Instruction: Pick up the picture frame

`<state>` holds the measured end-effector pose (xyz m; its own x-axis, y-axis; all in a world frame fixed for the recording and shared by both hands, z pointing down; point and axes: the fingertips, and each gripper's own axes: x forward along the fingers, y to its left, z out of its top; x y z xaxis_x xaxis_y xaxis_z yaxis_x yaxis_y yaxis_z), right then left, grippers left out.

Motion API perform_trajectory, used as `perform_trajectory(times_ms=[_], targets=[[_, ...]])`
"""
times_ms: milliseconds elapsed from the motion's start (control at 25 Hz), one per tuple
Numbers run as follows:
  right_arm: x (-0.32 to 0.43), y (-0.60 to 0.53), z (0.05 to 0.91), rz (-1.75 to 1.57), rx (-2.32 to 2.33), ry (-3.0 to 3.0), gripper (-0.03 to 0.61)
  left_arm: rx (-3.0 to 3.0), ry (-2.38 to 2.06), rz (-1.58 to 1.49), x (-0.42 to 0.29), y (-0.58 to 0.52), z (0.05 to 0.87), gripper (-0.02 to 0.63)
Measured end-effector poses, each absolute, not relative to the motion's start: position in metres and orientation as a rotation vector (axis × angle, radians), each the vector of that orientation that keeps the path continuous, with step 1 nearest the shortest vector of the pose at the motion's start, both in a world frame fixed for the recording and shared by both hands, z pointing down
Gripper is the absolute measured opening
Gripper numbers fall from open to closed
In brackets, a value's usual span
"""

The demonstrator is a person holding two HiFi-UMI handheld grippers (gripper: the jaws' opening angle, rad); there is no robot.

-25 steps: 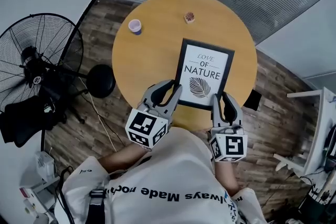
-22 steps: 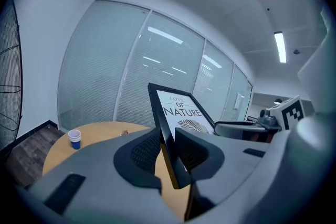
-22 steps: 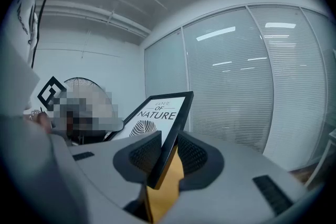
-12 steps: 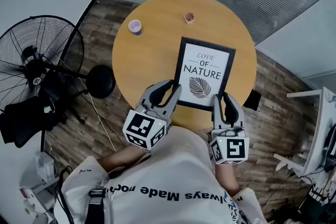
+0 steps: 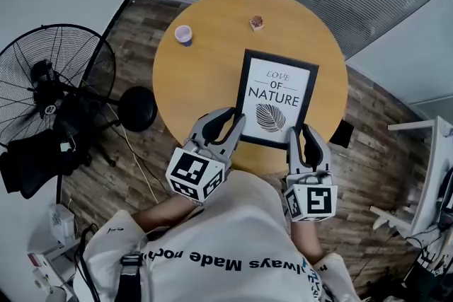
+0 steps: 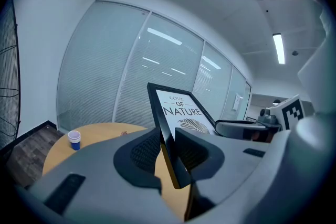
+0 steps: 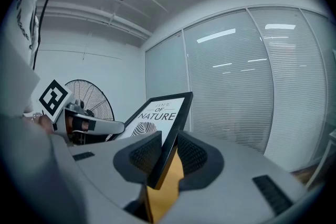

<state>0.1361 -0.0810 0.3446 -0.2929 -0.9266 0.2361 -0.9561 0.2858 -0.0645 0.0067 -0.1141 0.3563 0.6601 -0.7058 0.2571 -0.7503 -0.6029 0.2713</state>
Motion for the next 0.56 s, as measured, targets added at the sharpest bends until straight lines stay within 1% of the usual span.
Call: perform_trajectory(times_ms=[560], targets=[[0.1339,-0.0833,0.3499,0.293,1.754,-2.396,0.109,2.514,-1.152,0.176,0.0053,-0.1155,0.3624,0.103]])
